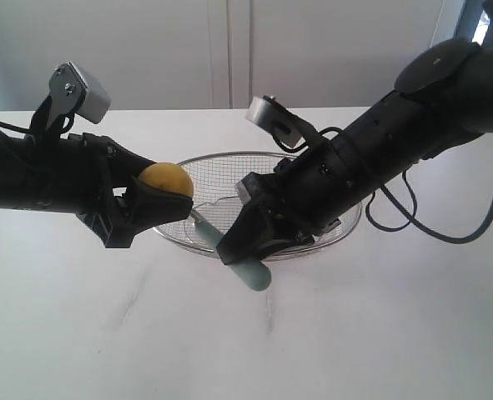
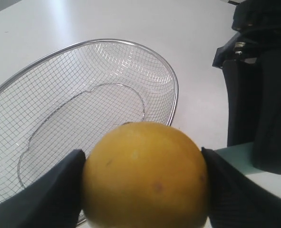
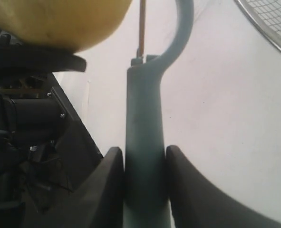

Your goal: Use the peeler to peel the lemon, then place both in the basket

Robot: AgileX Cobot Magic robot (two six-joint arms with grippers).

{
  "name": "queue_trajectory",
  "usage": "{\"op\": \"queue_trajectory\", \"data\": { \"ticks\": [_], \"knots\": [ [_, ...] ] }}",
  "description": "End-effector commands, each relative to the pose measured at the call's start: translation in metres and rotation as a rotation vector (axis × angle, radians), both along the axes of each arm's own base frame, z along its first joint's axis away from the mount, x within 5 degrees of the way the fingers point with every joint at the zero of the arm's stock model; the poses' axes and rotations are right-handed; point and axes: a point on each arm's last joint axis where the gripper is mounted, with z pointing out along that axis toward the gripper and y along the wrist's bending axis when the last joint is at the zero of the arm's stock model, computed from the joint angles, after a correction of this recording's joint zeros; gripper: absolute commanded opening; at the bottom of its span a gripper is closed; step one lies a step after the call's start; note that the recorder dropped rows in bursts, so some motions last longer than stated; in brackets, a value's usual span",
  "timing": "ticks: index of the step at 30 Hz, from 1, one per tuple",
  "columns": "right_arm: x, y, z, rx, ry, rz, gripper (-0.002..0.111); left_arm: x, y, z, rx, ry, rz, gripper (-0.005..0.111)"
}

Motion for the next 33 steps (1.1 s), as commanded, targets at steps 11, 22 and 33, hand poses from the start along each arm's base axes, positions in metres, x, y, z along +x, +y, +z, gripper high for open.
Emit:
{"op": "queue_trajectory", "data": {
  "ticks": [11, 22, 33],
  "knots": [
    [0.006, -0.042, 0.040, 0.094, -0.084, -0.133, 0.000, -0.002, -0.002, 0.003, -0.033, 0.007, -0.005, 0.000],
    [-0.010, -0.071, 0.083, 0.069, -0.309, -0.189, 0.000, -0.002, -0.002, 0.003, -0.034, 0.009, -0.005, 0.000],
    [0.003, -0.079, 0.058, -0.050, -0.332, -0.305, 0.000, -0.002, -0.002, 0.003, -0.034, 0.009, -0.005, 0.000]
  ]
}}
